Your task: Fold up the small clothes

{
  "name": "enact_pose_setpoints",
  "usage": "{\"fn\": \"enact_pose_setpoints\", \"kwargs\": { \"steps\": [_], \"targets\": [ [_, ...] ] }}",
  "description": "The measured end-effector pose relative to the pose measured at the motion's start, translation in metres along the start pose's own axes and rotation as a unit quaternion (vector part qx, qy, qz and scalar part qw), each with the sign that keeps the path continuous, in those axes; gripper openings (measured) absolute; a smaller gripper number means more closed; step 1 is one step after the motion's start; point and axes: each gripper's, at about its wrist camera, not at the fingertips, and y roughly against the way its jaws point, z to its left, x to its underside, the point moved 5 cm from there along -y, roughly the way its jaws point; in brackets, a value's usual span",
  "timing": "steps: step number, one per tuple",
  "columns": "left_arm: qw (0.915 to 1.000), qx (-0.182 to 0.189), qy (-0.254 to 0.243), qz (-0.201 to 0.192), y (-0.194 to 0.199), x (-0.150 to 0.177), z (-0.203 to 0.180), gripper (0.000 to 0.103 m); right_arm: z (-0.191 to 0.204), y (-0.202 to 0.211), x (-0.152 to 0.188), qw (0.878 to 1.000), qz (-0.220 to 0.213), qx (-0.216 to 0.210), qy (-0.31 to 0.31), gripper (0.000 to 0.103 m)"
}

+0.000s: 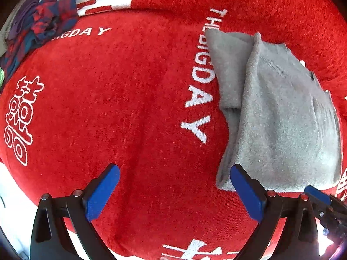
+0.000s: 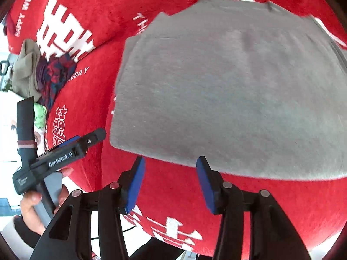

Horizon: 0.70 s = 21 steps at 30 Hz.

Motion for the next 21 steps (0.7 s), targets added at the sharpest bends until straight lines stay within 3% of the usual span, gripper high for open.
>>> {"fn": "enact_pose_setpoints", "kwargs": {
  "steps": [6, 21],
  "targets": [
    [0.9997, -0.005, -0.023, 0.005, -0.005, -0.002, -0.024, 0.102, -0.024, 0.011, 0.017, 0.999, 0.003, -0.023, -0.041, 0.053],
    [0.9983, 0.047, -0.029, 0.017, -0.005, -0.006, -0.063, 0.102, -0.058, 0.013, 0.036, 0.986, -0.012, -0.09, -0.14, 0.054]
  ]
}}
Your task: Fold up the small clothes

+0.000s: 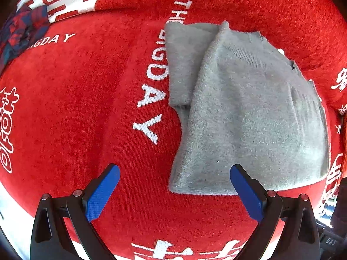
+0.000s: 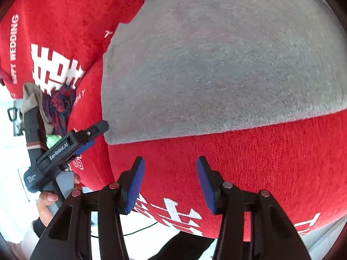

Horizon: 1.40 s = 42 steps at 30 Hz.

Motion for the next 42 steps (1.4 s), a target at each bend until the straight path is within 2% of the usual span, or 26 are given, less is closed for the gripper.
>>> {"fn": "enact_pose_setpoints", "kwargs": {
  "steps": [3, 8, 12, 14, 19, 23, 28, 32, 36, 38, 39, 40, 42],
  "targets": [
    [1.0, -0.003, -0.004, 0.001, -0.005, -0.002, -0.002, 0.102, -0.005, -0.002, -0.001, 0.999, -0.006, -0.027, -0.026, 0.054],
    [0.9996, 0.026, 0.006, 0.008, -0.007, -0.008, 0.0, 0.102, -0.009, -0.008, -0.005, 0.993, -0.027, -0.083, -0.076, 0.054],
    [0.9995, 0.028, 0.017, -0.001, -0.006, -0.016, 0.008, 0.102, -0.003, -0.019, -0.009, 0.987, -0.034, -0.12, -0.103, 0.054],
    [0.9992, 0.033, 0.022, -0.002, -0.006, -0.021, 0.011, 0.102, 0.002, -0.027, -0.011, 0.985, -0.033, -0.131, -0.108, 0.054],
    [0.9962, 0.08, 0.035, 0.0, -0.006, -0.028, 0.014, 0.102, 0.011, -0.044, -0.012, 0.98, -0.028, -0.152, -0.122, 0.057],
    [0.9953, 0.091, 0.033, 0.006, -0.007, -0.029, 0.017, 0.102, 0.015, -0.054, -0.013, 0.975, -0.03, -0.168, -0.144, 0.057],
    [0.9919, 0.118, 0.045, 0.014, -0.01, -0.029, 0.018, 0.102, 0.018, -0.063, -0.019, 0.964, -0.043, -0.193, -0.178, 0.057],
    [0.9873, 0.151, 0.049, 0.01, -0.008, -0.031, 0.021, 0.102, 0.021, -0.07, -0.025, 0.948, -0.058, -0.223, -0.219, 0.059],
    [0.978, 0.198, 0.063, 0.014, -0.008, -0.037, 0.026, 0.102, 0.022, -0.077, -0.031, 0.931, -0.059, -0.251, -0.258, 0.059],
    [0.973, 0.219, 0.072, 0.019, -0.011, -0.042, 0.027, 0.102, 0.022, -0.075, -0.036, 0.928, -0.062, -0.258, -0.262, 0.047],
    [0.9692, 0.233, 0.077, 0.021, -0.011, -0.045, 0.027, 0.102, 0.022, -0.071, -0.039, 0.93, -0.064, -0.258, -0.255, 0.021],
    [0.9652, 0.247, 0.082, 0.023, -0.012, -0.049, 0.027, 0.102, 0.024, -0.067, -0.042, 0.931, -0.067, -0.261, -0.246, 0.009],
    [0.9562, 0.276, 0.091, 0.03, -0.016, -0.057, 0.022, 0.102, 0.031, -0.054, -0.05, 0.932, -0.078, -0.275, -0.221, 0.009]
  ]
}}
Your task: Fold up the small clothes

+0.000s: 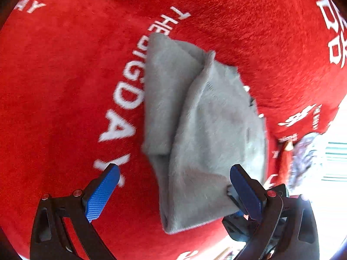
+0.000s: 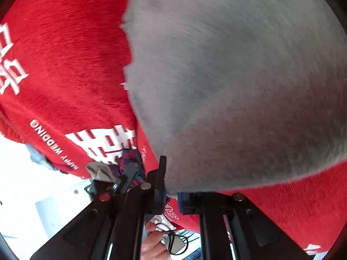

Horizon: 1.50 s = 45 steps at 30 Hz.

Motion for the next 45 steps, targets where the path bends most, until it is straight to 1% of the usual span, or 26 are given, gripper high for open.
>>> {"fn": "enact_pose_setpoints", "kwargs": {
  "steps": [2, 7, 9, 11, 13, 15, 16, 17, 18, 20, 21, 25, 27, 29, 30, 31, 32, 33, 34, 35, 36, 37, 39, 41, 43, 45],
  "targets": [
    [0.9992, 0.036, 0.013, 0.007, -0.004, -0.008, 0.0, 0.102, 0.02, 0.007, -0.004, 0.999, 0.001, -0.015, 0.032, 0.008],
    [0.9916, 0.12, 0.04, 0.029, -0.024, -0.032, -0.012, 0.102, 0.056, 0.019, -0.007, 0.995, 0.008, -0.024, 0.093, 0.008],
    [0.9905, 0.128, 0.035, 0.036, -0.031, -0.039, -0.019, 0.102, 0.06, 0.021, -0.004, 0.994, 0.013, -0.022, 0.103, 0.008],
    [0.9912, 0.124, 0.015, 0.043, -0.04, -0.045, -0.034, 0.102, 0.056, 0.019, -0.001, 0.994, 0.021, -0.013, 0.105, 0.008],
    [0.9927, 0.111, -0.007, 0.047, -0.048, -0.042, -0.048, 0.102, 0.048, 0.016, 0.004, 0.994, 0.031, 0.004, 0.108, 0.008],
    [0.9953, 0.075, -0.037, 0.05, -0.059, -0.04, -0.059, 0.102, 0.034, 0.015, 0.01, 0.994, 0.045, 0.02, 0.103, 0.008],
    [0.9958, 0.057, -0.05, 0.053, -0.065, -0.038, -0.063, 0.098, 0.028, 0.014, 0.012, 0.994, 0.05, 0.026, 0.096, 0.008],
    [0.9958, 0.041, -0.06, 0.055, -0.071, -0.036, -0.065, 0.086, 0.02, 0.014, 0.016, 0.994, 0.056, 0.034, 0.083, 0.008],
    [0.9957, 0.027, -0.067, 0.059, -0.077, -0.035, -0.066, 0.081, 0.015, 0.014, 0.018, 0.995, 0.062, 0.038, 0.075, 0.008],
    [0.9952, 0.009, -0.081, 0.054, -0.08, -0.032, -0.067, 0.08, 0.006, 0.017, 0.022, 0.994, 0.075, 0.055, 0.064, 0.009],
    [0.9947, 0.002, -0.09, 0.05, -0.08, -0.031, -0.068, 0.08, 0.003, 0.02, 0.025, 0.992, 0.086, 0.071, 0.064, 0.012],
    [0.9913, -0.033, -0.116, 0.053, -0.085, -0.028, -0.073, 0.08, -0.004, 0.041, 0.027, 0.975, 0.122, 0.156, 0.1, 0.013],
    [0.9893, -0.054, -0.125, 0.052, -0.088, -0.026, -0.077, 0.08, 0.0, 0.058, 0.019, 0.968, 0.116, 0.186, 0.122, 0.013],
    [0.986, -0.075, -0.141, 0.051, -0.089, -0.025, -0.08, 0.08, 0.009, 0.077, 0.0, 0.961, 0.088, 0.217, 0.15, 0.013],
    [0.9841, -0.085, -0.148, 0.049, -0.09, -0.024, -0.081, 0.08, 0.014, 0.084, -0.009, 0.957, 0.073, 0.227, 0.162, 0.023],
    [0.9824, -0.094, -0.155, 0.046, -0.091, -0.022, -0.083, 0.079, 0.02, 0.091, -0.019, 0.954, 0.056, 0.235, 0.175, 0.041],
    [0.9808, -0.104, -0.16, 0.042, -0.09, -0.022, -0.084, 0.071, 0.029, 0.099, -0.033, 0.95, 0.033, 0.244, 0.194, 0.05],
    [0.9776, -0.124, -0.166, 0.036, -0.089, -0.022, -0.082, 0.065, 0.031, 0.104, -0.042, 0.945, 0.022, 0.252, 0.21, 0.051],
    [0.9743, -0.144, -0.17, 0.031, -0.088, -0.023, -0.08, 0.053, 0.038, 0.107, -0.051, 0.936, 0.009, 0.264, 0.233, 0.045],
    [0.9742, -0.146, -0.17, 0.028, -0.087, -0.024, -0.078, 0.045, 0.045, 0.108, -0.06, 0.925, -0.004, 0.277, 0.259, 0.036],
    [0.9759, -0.143, -0.164, 0.023, -0.083, -0.025, -0.076, 0.04, 0.05, 0.106, -0.065, 0.918, -0.009, 0.285, 0.274, 0.009],
    [0.9772, -0.141, -0.158, 0.019, -0.081, -0.027, -0.075, 0.033, 0.05, 0.102, -0.071, 0.909, -0.012, 0.3, 0.29, 0.003],
    [0.9791, -0.135, -0.151, 0.013, -0.076, -0.028, -0.072, 0.027, 0.046, 0.093, -0.082, 0.897, -0.007, 0.322, 0.304, 0.003],
    [0.9774, -0.142, -0.157, 0.005, -0.074, -0.027, -0.075, 0.022, 0.025, 0.074, -0.09, 0.881, 0.031, 0.36, 0.304, 0.003],
    [0.975, -0.147, -0.166, -0.013, -0.066, -0.025, -0.084, 0.021, 0.022, 0.072, -0.093, 0.886, 0.021, 0.343, 0.311, 0.001],
    [0.9752, -0.131, -0.176, -0.032, -0.055, -0.022, -0.1, 0.021, 0.024, 0.074, -0.093, 0.885, 0.024, 0.342, 0.314, 0.001]
  ]
}}
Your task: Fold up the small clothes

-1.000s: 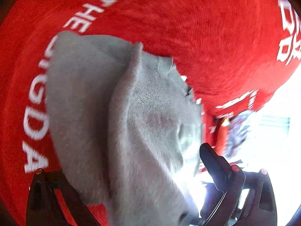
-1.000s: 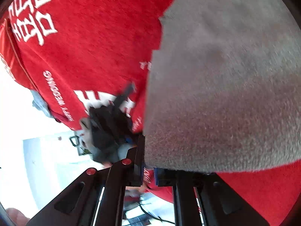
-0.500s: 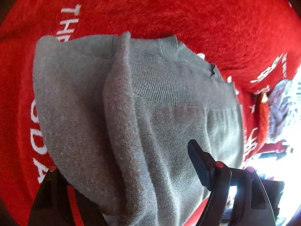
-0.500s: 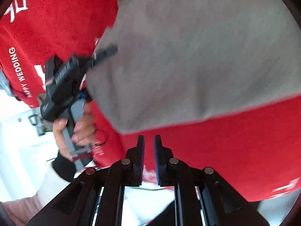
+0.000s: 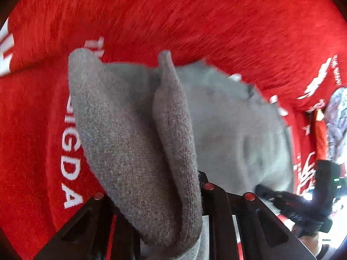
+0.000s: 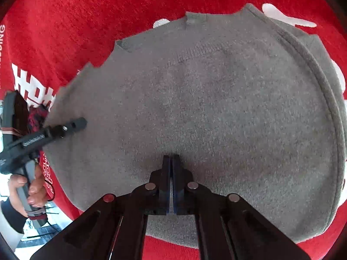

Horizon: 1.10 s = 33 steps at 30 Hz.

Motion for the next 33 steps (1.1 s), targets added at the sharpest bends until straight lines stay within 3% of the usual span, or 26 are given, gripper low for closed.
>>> {"fn": "enact_pose_setpoints", "kwargs": {
  "steps": [6, 11, 14, 18, 22, 25, 27, 29, 31, 33],
  "targets": [
    [0.9971, 0.039, -0.044, -0.049, 0.042, -0.019, -0.074, 0.021, -0.017, 0.009, 0.001, 0.998, 0.007, -0.055, -0.029, 0.001],
    [0.9917, 0.043, -0.108, -0.055, 0.047, -0.025, -0.158, 0.021, -0.037, 0.041, 0.008, 0.995, -0.007, -0.084, -0.061, 0.001],
    [0.9862, 0.021, -0.159, -0.041, 0.023, -0.021, -0.214, 0.021, -0.069, 0.072, 0.006, 0.989, -0.038, -0.102, -0.096, 0.001],
    [0.979, -0.017, -0.203, 0.005, -0.044, 0.001, -0.265, 0.021, -0.11, 0.09, 0.01, 0.979, -0.061, -0.134, -0.142, 0.004],
    [0.9688, -0.086, -0.227, 0.05, -0.106, 0.021, -0.277, 0.022, -0.147, 0.08, 0.017, 0.966, -0.049, -0.168, -0.19, 0.004],
    [0.9624, -0.108, -0.245, 0.047, -0.111, 0.028, -0.284, 0.034, -0.163, 0.07, 0.029, 0.954, -0.039, -0.202, -0.22, 0.004],
    [0.9582, -0.12, -0.256, 0.042, -0.107, 0.031, -0.292, 0.036, -0.167, 0.068, 0.033, 0.946, -0.042, -0.223, -0.233, 0.004],
    [0.9457, -0.149, -0.287, 0.028, -0.102, 0.033, -0.307, 0.036, -0.167, 0.066, 0.035, 0.942, -0.041, -0.231, -0.239, 0.004],
    [0.9205, -0.194, -0.339, 0.01, -0.099, 0.036, -0.322, 0.036, -0.167, 0.061, 0.034, 0.94, -0.038, -0.238, -0.241, 0.004],
    [0.9071, -0.204, -0.368, -0.004, -0.094, 0.04, -0.333, 0.036, -0.165, 0.057, 0.033, 0.938, -0.036, -0.243, -0.243, 0.004]
  ]
}}
